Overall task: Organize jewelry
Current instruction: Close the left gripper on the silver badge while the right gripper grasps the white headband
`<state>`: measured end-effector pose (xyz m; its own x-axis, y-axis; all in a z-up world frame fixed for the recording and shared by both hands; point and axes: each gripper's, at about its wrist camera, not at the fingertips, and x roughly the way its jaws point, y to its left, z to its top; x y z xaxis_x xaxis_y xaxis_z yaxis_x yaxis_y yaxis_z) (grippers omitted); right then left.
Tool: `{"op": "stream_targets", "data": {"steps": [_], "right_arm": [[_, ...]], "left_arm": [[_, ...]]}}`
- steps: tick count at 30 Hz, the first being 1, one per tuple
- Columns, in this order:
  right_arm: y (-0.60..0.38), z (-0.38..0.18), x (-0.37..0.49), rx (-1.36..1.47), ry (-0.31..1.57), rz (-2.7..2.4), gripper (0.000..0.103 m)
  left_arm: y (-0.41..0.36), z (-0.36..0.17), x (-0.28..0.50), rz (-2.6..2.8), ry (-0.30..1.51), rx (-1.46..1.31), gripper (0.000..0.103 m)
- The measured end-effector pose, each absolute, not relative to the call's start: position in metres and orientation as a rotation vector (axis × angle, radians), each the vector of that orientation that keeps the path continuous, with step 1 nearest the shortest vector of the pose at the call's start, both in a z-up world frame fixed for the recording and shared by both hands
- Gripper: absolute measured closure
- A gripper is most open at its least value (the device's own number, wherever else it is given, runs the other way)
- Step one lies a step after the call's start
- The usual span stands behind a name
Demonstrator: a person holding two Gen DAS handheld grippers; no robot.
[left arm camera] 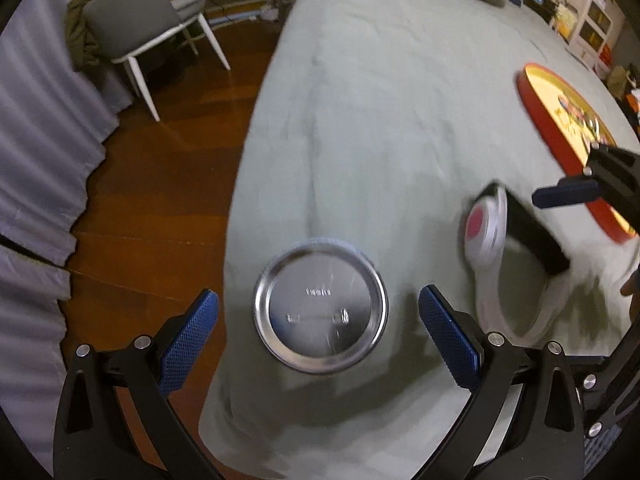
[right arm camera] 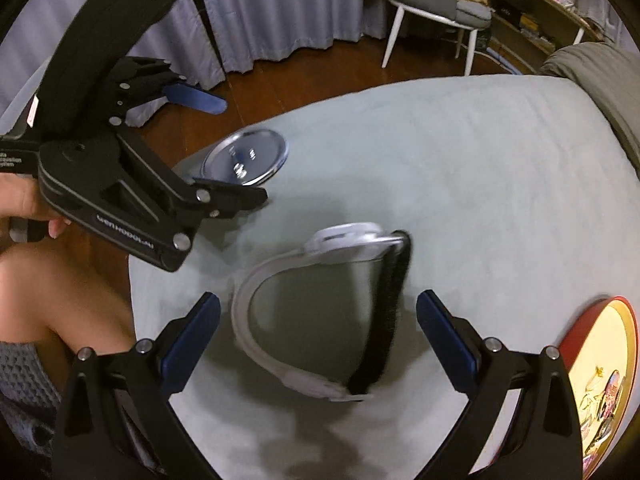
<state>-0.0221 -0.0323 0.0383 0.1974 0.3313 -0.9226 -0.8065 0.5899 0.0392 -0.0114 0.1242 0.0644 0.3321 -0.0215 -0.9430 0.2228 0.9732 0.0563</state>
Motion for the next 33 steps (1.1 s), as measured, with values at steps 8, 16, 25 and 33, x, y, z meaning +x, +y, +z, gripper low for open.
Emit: {"op": "stream_targets", "data": {"steps": [8,16,25,33], "right_arm": [[-0.024,0.017,-0.027,-0.566,1.148,0.834,0.009],[-0.026,0.017,-0.022,-0.506,1.165,0.83,0.009],[-0.027,0.019,-0.015,-0.473,1.175,0.823,0.025],[-0.025,0.019,-0.013,-0.47,1.171,0.825,0.033]], "left_arm": [[0.135,0.045,-0.013,-0.189,1.304,0.132,0.006],[0.141,0.043,-0.021,-0.216,1.312,0.121,0.006],[0.141,0.047,-0.029,-0.229,1.291,0.12,0.025],[0.14,0.056,-0.028,-0.231,1.253,0.135,0.033]]}}
